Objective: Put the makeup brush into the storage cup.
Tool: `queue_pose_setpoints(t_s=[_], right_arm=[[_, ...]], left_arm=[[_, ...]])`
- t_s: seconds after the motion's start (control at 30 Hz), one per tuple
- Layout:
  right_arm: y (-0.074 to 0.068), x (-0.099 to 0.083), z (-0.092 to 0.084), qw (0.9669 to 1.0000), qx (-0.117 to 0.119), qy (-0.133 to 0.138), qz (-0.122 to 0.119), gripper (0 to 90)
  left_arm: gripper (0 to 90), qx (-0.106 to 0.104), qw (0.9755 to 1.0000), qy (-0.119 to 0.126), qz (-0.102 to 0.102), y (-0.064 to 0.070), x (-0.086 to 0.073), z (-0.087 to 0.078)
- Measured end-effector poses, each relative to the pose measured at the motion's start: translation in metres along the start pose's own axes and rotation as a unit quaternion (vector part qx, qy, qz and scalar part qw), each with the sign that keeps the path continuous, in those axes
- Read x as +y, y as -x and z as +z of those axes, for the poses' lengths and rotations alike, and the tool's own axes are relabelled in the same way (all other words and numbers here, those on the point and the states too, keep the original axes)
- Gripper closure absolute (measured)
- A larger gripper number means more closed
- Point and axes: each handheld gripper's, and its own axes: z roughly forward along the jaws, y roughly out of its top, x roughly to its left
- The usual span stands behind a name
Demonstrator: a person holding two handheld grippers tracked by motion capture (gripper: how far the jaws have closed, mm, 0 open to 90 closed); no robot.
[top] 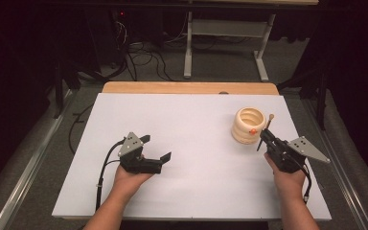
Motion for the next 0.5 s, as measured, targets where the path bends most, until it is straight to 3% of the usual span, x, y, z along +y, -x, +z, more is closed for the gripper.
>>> queue_pose_setpoints(t_s=[0.33,0.5], right_arm=[[-0.001,0.005,0.000,1.0000,-0.001,0.007,0.003,85.2],[-0.007,0.020,0.002,0.9997,0.004,0.024,0.002,85.3]], left_arm=[[0.1,-0.001,1.0000,0.000,-0.002,0.000,0.000,0.000],[0.1,-0.002,1.0000,-0.003,-0.002,0.000,-0.001,0.001]])
